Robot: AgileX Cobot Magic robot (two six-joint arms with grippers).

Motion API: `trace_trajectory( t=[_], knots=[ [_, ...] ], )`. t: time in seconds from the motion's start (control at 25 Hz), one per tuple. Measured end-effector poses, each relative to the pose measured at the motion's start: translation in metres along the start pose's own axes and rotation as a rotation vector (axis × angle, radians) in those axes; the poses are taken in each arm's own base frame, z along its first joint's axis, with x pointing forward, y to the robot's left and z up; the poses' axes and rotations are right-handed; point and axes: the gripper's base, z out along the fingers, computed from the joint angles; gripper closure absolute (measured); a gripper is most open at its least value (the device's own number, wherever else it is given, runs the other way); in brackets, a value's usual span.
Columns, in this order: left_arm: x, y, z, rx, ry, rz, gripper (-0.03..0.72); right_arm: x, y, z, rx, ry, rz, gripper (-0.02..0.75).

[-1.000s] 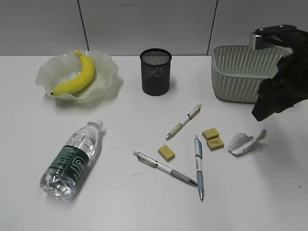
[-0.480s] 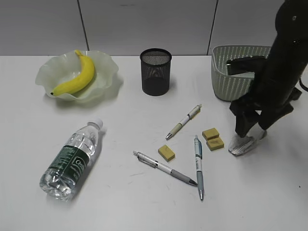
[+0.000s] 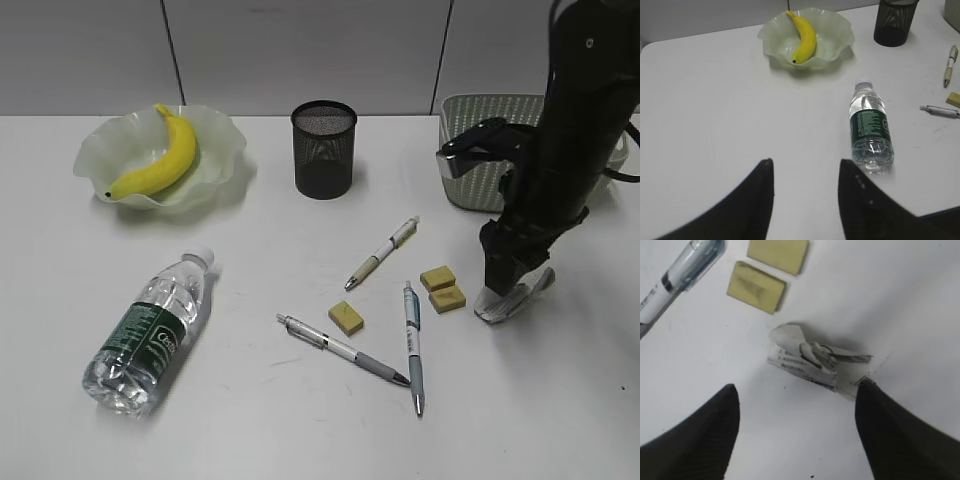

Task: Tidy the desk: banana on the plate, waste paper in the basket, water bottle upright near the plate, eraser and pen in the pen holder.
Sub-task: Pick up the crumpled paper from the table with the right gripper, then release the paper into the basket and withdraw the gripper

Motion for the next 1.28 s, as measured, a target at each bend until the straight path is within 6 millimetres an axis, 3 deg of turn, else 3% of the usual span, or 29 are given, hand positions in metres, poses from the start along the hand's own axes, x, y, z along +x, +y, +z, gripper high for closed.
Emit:
trace_trajectory(
  t=[0.2,0.56,0.68,0.8,0.92,1.04,1.28],
  knots=[
    [0.000,0.000,0.000,0.000,0.000,0.000,0.369,-0.006,-0.003,0.003,0.029,-0.048,-0.029,0.153],
    [0.000,0.000,0.000,0.000,0.000,0.000,0.369,-0.007,-0.007,0.042,0.002,0.039,-0.040,0.209],
    [0.000,0.000,0.000,0.000,0.000,0.000,0.369,-0.007,-0.008,0.052,-0.009,0.060,-0.040,0.335],
    [0.000,0.000,0.000,0.000,0.000,0.000,0.370,-0.007,-0.008,0.053,-0.011,0.067,-0.041,0.614],
    [0.000,0.000,0.000,0.000,0.000,0.000,0.374,-0.006,-0.007,0.048,-0.018,0.072,-0.038,0.724],
    [0.000,0.000,0.000,0.000,0.000,0.000,0.378,-0.006,-0.006,0.037,-0.008,0.056,-0.036,0.726],
    [0.000,0.000,0.000,0.000,0.000,0.000,0.379,-0.004,-0.003,-0.027,0.072,-0.095,-0.007,0.726]
  ],
)
